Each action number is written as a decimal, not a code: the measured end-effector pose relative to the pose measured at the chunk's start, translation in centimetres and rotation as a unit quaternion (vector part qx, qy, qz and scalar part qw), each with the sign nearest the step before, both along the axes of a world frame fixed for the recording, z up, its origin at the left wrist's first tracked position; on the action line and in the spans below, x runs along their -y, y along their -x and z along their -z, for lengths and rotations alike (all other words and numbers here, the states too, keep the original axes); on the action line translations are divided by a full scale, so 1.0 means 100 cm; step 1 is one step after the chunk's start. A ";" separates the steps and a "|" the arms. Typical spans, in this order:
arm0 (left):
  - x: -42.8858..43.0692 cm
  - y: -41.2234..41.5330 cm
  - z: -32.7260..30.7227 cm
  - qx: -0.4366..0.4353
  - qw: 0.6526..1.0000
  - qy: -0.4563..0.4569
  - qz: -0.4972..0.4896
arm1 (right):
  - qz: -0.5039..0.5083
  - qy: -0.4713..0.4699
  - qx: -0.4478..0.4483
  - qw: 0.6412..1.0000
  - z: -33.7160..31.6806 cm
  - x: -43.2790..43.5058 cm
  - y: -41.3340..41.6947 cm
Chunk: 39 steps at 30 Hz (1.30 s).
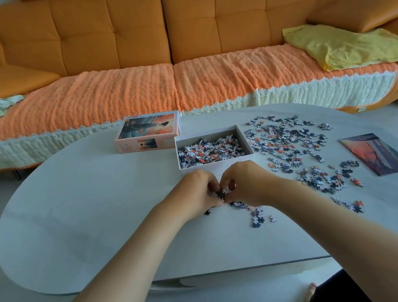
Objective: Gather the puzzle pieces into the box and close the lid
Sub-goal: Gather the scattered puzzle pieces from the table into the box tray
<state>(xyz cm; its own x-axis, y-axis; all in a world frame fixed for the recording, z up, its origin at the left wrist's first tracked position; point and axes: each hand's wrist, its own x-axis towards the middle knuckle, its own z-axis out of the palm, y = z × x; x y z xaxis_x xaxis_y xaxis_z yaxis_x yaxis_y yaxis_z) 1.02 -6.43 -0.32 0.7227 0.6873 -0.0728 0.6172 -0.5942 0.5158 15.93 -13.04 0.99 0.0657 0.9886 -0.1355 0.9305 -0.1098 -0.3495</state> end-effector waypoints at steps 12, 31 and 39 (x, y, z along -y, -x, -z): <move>-0.030 -0.010 -0.035 0.131 0.990 -0.013 -0.049 | 0.067 -0.092 -0.104 0.988 -0.040 -0.023 -0.015; -0.057 -0.008 -0.006 -0.045 0.983 -0.175 0.041 | 0.016 -0.053 0.047 0.997 -0.006 -0.052 -0.022; -0.061 0.007 -0.009 -0.172 0.966 -0.189 0.026 | -0.061 -0.023 0.028 0.997 -0.007 -0.049 -0.009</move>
